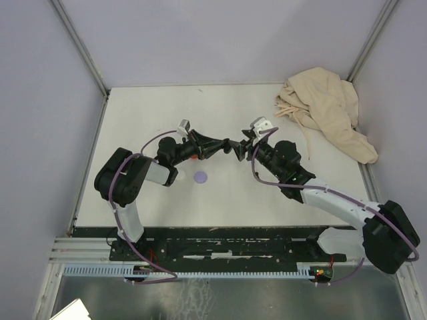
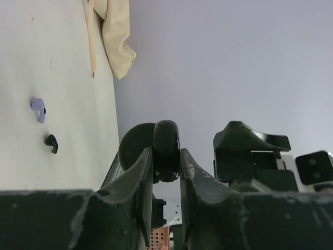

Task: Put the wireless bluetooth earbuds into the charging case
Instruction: Place the earbud in the charging case, then pick up the earbud from the center of the board.

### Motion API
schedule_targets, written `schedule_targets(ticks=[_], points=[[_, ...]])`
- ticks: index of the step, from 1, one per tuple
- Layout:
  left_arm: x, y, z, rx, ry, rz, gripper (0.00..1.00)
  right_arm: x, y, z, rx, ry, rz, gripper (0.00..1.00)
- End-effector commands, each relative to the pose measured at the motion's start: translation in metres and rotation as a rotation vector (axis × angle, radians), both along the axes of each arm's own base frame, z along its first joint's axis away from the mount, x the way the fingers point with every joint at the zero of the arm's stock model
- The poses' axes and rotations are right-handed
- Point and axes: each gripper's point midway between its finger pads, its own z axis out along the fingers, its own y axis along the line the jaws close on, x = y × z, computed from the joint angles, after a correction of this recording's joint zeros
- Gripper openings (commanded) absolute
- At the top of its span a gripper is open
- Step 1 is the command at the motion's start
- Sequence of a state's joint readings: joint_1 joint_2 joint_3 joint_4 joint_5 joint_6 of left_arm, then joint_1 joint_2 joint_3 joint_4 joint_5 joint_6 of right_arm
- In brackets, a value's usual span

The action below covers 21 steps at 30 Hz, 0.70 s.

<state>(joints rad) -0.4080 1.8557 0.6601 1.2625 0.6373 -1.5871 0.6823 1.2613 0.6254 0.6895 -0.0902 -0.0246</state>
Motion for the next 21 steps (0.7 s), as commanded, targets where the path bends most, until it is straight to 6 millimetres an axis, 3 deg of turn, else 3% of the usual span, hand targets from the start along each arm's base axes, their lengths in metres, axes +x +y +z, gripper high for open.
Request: schedule_targets(ticks=[1,4,8,13,21], points=[[0.005,0.0,0.006,0.02,-0.104,0.007,0.03,0.017,-0.054,0.012,-0.03,0.222,-0.342,0.67],[0.005,0.003,0.0,0.03,-0.101,0.011,0.03,0.018,-0.083,-0.008,-0.182,0.401,-0.496,0.67],[0.004,0.004,-0.003,0.033,-0.103,0.003,0.03,0.015,-0.096,-0.05,-0.363,0.639,-0.548,0.69],[0.0,0.005,-0.002,0.036,-0.111,-0.006,0.03,0.004,-0.089,-0.106,-0.505,0.872,-0.468,0.69],[-0.004,0.01,0.0,0.04,-0.116,-0.009,0.03,0.004,-0.081,-0.156,-0.568,0.998,-0.416,0.66]])
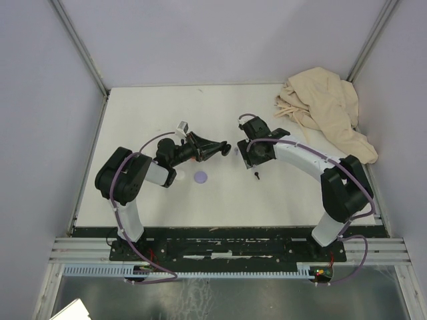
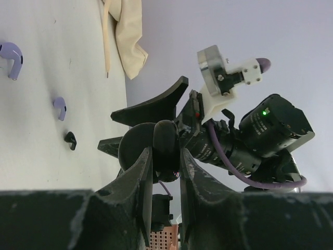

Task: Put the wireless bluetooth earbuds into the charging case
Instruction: Pick up the earbud from the center of the board.

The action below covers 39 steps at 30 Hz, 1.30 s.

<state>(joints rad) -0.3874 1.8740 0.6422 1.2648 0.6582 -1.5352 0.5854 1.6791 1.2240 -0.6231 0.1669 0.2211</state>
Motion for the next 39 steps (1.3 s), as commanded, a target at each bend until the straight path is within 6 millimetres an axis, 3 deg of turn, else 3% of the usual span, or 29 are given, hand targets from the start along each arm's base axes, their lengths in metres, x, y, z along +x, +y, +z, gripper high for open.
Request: schedule_targets(ticks=[1,13,27,39], points=[[-0.005,0.003,0.015,0.0,-0.104,-0.015,0.03,-0.002,0.006,-0.005,0.03,0.057,0.006,0.66],[-0.004,0.004,0.015,-0.002,-0.103,-0.017,0.03,-0.009,0.003,-0.042,0.029,0.166,0.025,0.6],[-0.002,0.004,0.015,-0.001,-0.102,-0.017,0.03,-0.007,-0.006,-0.065,0.037,0.219,0.008,0.52],[-0.001,0.004,0.013,0.001,-0.097,-0.016,0.03,-0.008,-0.01,-0.072,0.04,0.242,0.002,0.45]])
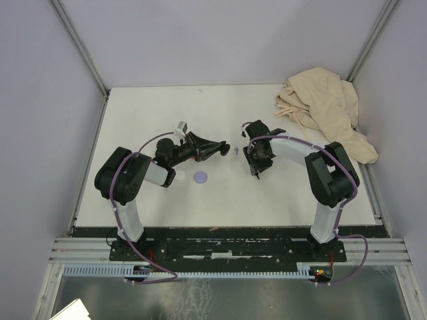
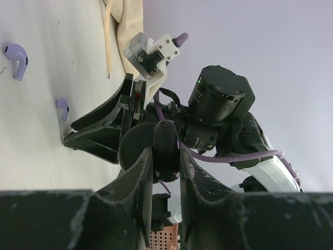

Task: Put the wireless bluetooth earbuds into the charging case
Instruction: Pick up the earbud from the center of the board.

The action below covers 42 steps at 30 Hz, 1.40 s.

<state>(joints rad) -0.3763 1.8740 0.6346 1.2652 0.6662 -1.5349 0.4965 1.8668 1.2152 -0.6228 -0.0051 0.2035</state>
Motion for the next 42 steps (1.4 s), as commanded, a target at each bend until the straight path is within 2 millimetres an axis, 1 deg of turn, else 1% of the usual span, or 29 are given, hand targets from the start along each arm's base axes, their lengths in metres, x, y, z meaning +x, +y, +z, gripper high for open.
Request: schedule_targets(ticks=[1,9,16,19,21,27,29,33,34,38,39,40,42], points=[[-0.001,0.0,0.016,-0.002,-0.104,-0.02,0.03,0.003,0.0,-0.003,0.012,-0.003,0.006,0.45],[-0.001,0.0,0.014,0.0,-0.101,-0.018,0.03,0.0,-0.002,-0.006,0.011,0.013,0.005,0.37],[-0.002,0.0,0.013,0.0,-0.099,-0.017,0.03,-0.001,-0.002,-0.006,0.01,0.019,0.004,0.25],[-0.001,0.0,0.014,0.0,-0.1,-0.016,0.03,0.002,-0.002,0.001,0.014,0.0,-0.003,0.18],[-0.001,0.0,0.014,0.0,-0.101,-0.017,0.03,0.006,-0.001,0.008,0.022,-0.023,-0.007,0.16],[-0.001,0.0,0.011,-0.002,-0.096,-0.018,0.03,0.019,0.001,0.035,0.055,-0.131,-0.018,0.09],[-0.002,0.0,0.011,-0.004,-0.096,-0.019,0.03,0.025,0.003,0.047,0.078,-0.192,-0.023,0.08],[-0.002,0.0,0.009,-0.008,-0.091,-0.022,0.03,0.034,0.007,0.071,0.137,-0.309,-0.033,0.01],[-0.003,-0.001,0.009,-0.01,-0.09,-0.024,0.03,0.037,0.009,0.079,0.158,-0.345,-0.033,0.01],[-0.005,-0.003,0.01,-0.02,-0.088,-0.035,0.03,0.042,0.016,0.124,0.284,-0.543,-0.033,0.01],[-0.006,-0.004,0.01,-0.023,-0.088,-0.041,0.03,0.043,0.018,0.135,0.318,-0.599,-0.032,0.01],[-0.007,-0.005,0.01,-0.026,-0.087,-0.045,0.03,0.04,0.018,0.142,0.346,-0.645,-0.031,0.01],[-0.009,-0.007,0.011,-0.034,-0.087,-0.055,0.03,0.04,0.018,0.166,0.404,-0.76,-0.036,0.01]])
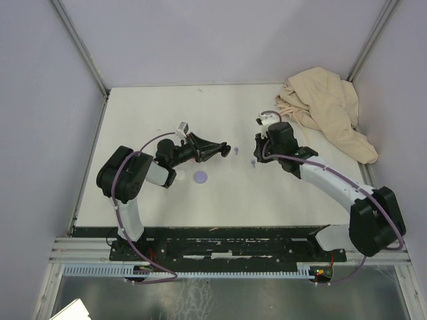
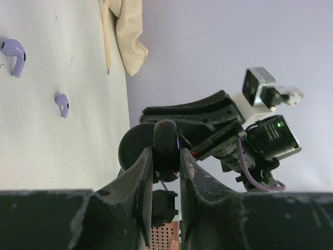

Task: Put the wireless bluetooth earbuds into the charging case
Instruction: Pick up the earbud from the center of the board, then place the earbud in the charging case.

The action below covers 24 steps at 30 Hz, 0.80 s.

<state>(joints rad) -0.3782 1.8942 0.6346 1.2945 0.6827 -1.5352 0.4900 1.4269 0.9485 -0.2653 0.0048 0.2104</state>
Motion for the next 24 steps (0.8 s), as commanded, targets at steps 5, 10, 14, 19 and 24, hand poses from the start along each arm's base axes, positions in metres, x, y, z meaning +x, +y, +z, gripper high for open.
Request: schedule_targets(ticks=[5,10,14,19,24], points=[[-0.011,-0.014,0.017,-0.054,-0.075,-0.068,0.03,0.012,0.016,0.108,0.24,-0.513,-0.001,0.01],[-0.016,-0.025,0.019,-0.058,-0.076,-0.104,0.03,0.002,0.026,0.125,0.252,-0.648,0.047,0.01],[-0.017,-0.031,0.02,-0.05,-0.073,-0.113,0.03,-0.006,0.039,0.128,0.239,-0.711,0.097,0.01],[-0.018,-0.037,0.02,-0.045,-0.069,-0.115,0.03,-0.011,0.052,0.128,0.21,-0.758,0.136,0.01],[-0.019,-0.042,0.021,-0.044,-0.07,-0.122,0.03,-0.014,0.061,0.125,0.198,-0.763,0.164,0.01]])
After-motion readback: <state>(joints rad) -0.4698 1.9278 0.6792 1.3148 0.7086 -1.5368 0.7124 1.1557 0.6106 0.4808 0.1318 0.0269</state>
